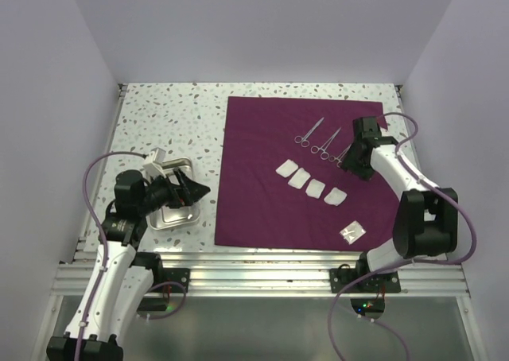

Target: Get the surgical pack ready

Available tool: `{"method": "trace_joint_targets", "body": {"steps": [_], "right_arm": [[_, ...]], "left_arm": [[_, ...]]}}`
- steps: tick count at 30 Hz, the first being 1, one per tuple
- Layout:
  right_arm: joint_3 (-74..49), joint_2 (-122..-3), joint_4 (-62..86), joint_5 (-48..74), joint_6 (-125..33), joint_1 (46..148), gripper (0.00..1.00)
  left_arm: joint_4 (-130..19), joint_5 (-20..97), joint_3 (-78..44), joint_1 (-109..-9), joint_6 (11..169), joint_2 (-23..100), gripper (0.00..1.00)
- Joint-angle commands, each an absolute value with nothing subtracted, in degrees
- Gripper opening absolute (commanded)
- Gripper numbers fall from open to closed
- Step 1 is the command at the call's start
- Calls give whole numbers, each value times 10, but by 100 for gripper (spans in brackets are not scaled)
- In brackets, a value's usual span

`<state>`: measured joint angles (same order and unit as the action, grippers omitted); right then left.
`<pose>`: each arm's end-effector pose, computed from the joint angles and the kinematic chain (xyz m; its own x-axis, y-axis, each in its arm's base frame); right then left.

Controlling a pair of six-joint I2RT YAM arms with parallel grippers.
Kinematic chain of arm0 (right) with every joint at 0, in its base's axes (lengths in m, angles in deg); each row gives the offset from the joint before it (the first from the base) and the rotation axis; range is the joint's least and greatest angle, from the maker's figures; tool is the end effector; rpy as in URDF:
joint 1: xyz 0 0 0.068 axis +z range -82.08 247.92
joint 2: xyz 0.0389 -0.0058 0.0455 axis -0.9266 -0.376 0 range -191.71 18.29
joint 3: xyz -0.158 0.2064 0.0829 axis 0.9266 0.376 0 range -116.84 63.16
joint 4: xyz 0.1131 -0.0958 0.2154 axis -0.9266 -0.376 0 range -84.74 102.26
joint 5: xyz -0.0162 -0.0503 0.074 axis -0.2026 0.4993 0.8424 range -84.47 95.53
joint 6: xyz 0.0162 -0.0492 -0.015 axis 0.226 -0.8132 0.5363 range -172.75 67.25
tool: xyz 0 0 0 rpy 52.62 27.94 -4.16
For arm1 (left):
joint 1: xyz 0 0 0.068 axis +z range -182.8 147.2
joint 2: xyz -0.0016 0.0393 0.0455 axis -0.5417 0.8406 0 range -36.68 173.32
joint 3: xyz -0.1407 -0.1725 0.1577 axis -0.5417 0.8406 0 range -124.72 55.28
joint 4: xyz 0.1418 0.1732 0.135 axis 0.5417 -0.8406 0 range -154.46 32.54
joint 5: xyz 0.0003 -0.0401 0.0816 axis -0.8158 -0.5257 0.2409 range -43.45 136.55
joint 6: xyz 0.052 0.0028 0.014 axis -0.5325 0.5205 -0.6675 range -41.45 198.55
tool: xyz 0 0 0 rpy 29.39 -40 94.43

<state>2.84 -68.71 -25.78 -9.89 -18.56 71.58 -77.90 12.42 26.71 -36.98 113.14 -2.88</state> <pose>0.2984 0.0095 0.2228 -0.7174 0.4969 -0.4882 0.5499 0.8342 0.0411 0.1414 -0.0303 0.2529 -0.6762 -0.4217 -0.6041 0.2197 0.6672 -0.7117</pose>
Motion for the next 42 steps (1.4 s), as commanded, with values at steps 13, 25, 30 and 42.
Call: {"method": "trace_joint_targets", "body": {"steps": [13, 25, 30, 42], "right_arm": [[-91, -854, -194, -119, -201, 684, 47], [-87, -885, -181, -118, -199, 681, 42], [-80, -892, -178, -116, -196, 663, 39], [-58, -891, -161, -107, -198, 653, 27]], "left_arm": [[-775, 53, 220, -377, 1072, 27, 76], [-764, 59, 214, -382, 1062, 57, 76], [-766, 57, 211, -384, 1060, 60, 76], [-780, 52, 193, -385, 1061, 59, 74]]}}
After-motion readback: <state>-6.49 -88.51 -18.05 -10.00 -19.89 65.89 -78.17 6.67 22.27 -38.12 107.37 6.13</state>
